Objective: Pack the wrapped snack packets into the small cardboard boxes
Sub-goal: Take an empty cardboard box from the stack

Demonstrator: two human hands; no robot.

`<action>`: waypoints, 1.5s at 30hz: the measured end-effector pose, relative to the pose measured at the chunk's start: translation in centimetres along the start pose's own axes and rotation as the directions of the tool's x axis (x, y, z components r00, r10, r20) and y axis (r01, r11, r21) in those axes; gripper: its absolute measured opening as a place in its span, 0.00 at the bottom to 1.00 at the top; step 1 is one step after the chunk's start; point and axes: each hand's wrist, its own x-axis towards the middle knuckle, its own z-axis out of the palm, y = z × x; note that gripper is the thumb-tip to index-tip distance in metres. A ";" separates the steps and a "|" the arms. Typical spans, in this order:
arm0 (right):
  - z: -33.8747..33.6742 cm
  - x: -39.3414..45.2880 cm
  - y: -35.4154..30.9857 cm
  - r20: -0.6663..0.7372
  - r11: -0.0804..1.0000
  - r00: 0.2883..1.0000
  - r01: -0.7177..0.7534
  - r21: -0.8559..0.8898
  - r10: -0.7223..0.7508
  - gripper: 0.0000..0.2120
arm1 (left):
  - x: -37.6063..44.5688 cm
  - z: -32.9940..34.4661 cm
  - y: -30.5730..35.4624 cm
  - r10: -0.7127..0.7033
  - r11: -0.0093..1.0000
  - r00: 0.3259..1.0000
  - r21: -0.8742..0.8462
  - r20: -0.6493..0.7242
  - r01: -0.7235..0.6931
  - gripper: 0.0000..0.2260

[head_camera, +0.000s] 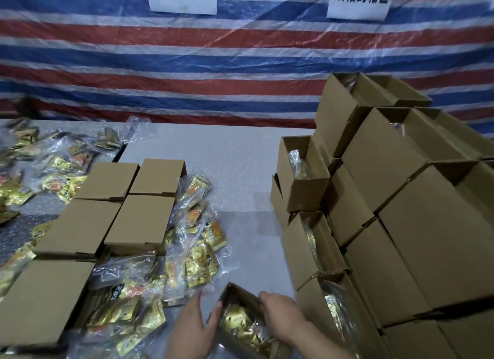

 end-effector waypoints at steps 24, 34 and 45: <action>-19.3 -5.5 9.7 -0.491 0.810 0.646 -0.437 0.390 0.585 0.05 | 6.6 0.2 28.9 0.391 0.919 0.872 -0.069 0.294 -0.389 0.20; -17.2 -3.3 10.4 -0.507 0.845 0.706 -0.251 0.472 0.494 0.30 | 8.9 3.3 28.0 0.290 0.956 0.915 -0.131 0.279 -0.263 0.31; -18.1 -3.9 8.1 -0.747 0.944 0.579 -0.200 0.261 0.329 0.17 | 8.5 2.8 26.8 0.355 0.928 0.897 -0.213 0.261 -0.305 0.27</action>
